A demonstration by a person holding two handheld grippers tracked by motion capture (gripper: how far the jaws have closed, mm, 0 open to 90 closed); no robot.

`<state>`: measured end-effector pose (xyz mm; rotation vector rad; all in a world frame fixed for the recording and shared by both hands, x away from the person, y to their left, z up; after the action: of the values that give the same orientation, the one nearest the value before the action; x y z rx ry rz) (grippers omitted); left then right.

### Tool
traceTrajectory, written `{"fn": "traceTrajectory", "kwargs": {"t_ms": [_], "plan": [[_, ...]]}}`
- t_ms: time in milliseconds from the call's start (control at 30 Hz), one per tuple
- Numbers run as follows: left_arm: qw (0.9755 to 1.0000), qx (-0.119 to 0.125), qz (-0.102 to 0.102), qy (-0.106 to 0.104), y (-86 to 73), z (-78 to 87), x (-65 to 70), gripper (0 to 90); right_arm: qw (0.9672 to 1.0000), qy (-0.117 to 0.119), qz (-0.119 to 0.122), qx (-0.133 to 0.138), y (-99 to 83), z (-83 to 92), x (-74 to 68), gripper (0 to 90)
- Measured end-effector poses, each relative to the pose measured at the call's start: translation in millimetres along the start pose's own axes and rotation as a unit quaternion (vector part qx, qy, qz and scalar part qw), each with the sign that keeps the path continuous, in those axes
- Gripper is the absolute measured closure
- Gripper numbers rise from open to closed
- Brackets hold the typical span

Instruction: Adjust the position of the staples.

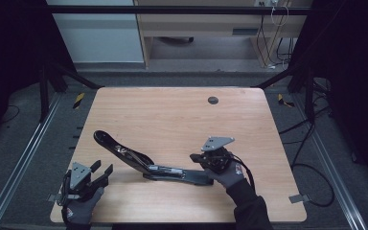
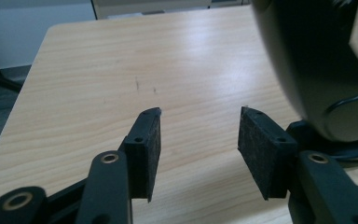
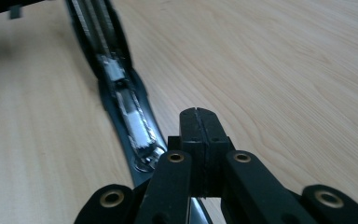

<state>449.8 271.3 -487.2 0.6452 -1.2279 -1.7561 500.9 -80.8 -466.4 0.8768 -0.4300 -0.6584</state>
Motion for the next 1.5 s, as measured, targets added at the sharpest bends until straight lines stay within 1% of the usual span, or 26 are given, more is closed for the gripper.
{"fn": "traceTrajectory", "kwargs": {"t_ms": [33, 100, 167, 200, 267, 333, 400, 433, 467, 500, 533, 633, 800, 933, 1000, 1067, 1100, 1167, 1233, 1300, 1333, 1367, 1500], "plan": [[1.0000, 0.006, 0.004, -0.001, 2.4, 1.3, 2.1, 48.2, 0.9999, -0.007, -0.013, 0.002, -4.5, 1.5, 2.1, 90.0], [0.9998, 0.017, 0.006, -0.006, 7.4, 3.8, 5.5, 47.9, 0.9991, -0.025, -0.034, 0.008, -13.1, 4.5, 6.3, 90.0], [0.9997, 0.023, 0.004, -0.009, 11.3, 5.6, 8.9, 47.2, 0.9975, -0.044, -0.055, 0.010, -22.1, 7.6, 10.3, 90.0], [0.9996, 0.027, 0.004, -0.010, 12.9, 6.5, 10.6, 46.7, 0.9964, -0.048, -0.069, 0.011, -26.8, 9.0, 11.6, 90.0], [0.9993, 0.034, 0.004, -0.012, 15.7, 8.2, 13.2, 45.8, 0.9947, -0.062, -0.081, 0.013, -36.4, 11.0, 14.5, 90.0], [0.9990, 0.041, 0.007, -0.012, 18.1, 10.0, 14.9, 44.7, 0.9929, -0.068, -0.097, 0.011, -45.5, 12.5, 16.1, 90.0], [0.9986, 0.051, 0.011, -0.012, 19.8, 12.1, 16.0, 44.2, 0.9922, -0.070, -0.102, 0.011, -53.4, 13.9, 16.6, 90.0], [0.9984, 0.054, 0.012, -0.013, 20.3, 12.9, 16.7, 43.9, 0.9924, -0.069, -0.101, 0.010, -56.8, 14.3, 16.8, 90.0], [0.9982, 0.057, 0.013, -0.010, 20.7, 14.5, 16.6, 43.7, 0.9923, -0.069, -0.103, 0.010, -59.8, 14.5, 16.4, 90.0], [0.9978, 0.063, 0.018, -0.011, 21.4, 15.8, 17.0, 43.6, 0.9920, -0.070, -0.105, 0.008, -62.4, 14.7, 16.0, 90.0], [0.9971, 0.070, 0.025, -0.016, 22.5, 17.0, 17.9, 43.2, 0.9916, -0.072, -0.107, 0.007, -64.7, 15.0, 15.5, 90.0], [0.9955, 0.088, 0.032, -0.015, 27.3, 21.4, 19.5, 41.7, 0.9905, -0.076, -0.115, 0.010, -71.0, 15.9, 12.9, 90.0], [0.9926, 0.115, 0.040, -0.004, 39.2, 24.3, 20.8, 40.0, 0.9882, -0.085, -0.126, 0.018, -81.6, 16.0, 8.1, 90.0], [0.9907, 0.129, 0.043, -0.003, 50.0, 19.2, 24.9, 39.4, 0.9869, -0.090, -0.132, 0.021, -85.5, 15.8, 7.3, 90.0], [0.9895, 0.136, 0.049, -0.004, 54.9, 15.0, 26.0, 39.3, 0.9867, -0.095, -0.130, 0.021, -86.4, 15.4, 5.9, 90.0], [0.9877, 0.145, 0.059, -0.006, 59.4, 11.3, 26.8, 39.5, 0.9867, -0.093, -0.132, 0.018, -88.2, 14.6, 2.9, 90.0], [0.9872, 0.147, 0.061, -0.006, 61.2, 9.2, 27.2, 39.6, 0.9866, -0.097, -0.130, 0.018, -89.0, 14.2, 2.0, 90.0], [0.9860, 0.152, 0.067, -0.006, 64.7, 5.4, 27.8, 39.9, 0.9866, -0.096, -0.131, 0.016, -90.1, 13.7, 1.1, 90.0], [0.9851, 0.156, 0.072, -0.004, 68.2, 2.4, 27.4, 40.1, 0.9861, -0.096, -0.134, 0.020, -89.8, 13.9, 1.7, 90.0], [0.9839, 0.161, 0.077, -0.005, 71.7, 0.0, 26.9, 41.2, 0.9862, -0.098, -0.132, 0.020, -89.7, 13.9, 1.3, 90.0], [0.9837, 0.161, 0.079, -0.005, 73.2, -1.1, 26.5, 41.5, 0.9859, -0.097, -0.135, 0.018, -90.0, 14.2, 0.3, 90.0], [0.9833, 0.162, 0.083, -0.004, 74.5, -2.2, 26.2, 41.7, 0.9866, -0.095, -0.131, 0.020, -90.2, 13.9, 0.2, 90.0], [0.9826, 0.162, 0.091, -0.004, 76.7, -6.6, 24.4, 42.8, 0.9865, -0.095, -0.131, 0.021, -90.6, 13.9, -1.1, 90.0]]}}
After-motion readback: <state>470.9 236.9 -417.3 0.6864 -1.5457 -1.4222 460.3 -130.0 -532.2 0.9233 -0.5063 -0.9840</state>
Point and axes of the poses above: each handheld gripper's, and its own axes: z roughly backward along the jaws, y roughly out of its top, x roughly to its right, the point moved 6 cm from there along -z, roughly forward along the jaws, and after that the axes turned 10 degrees about -y, right-handed, at the moved point
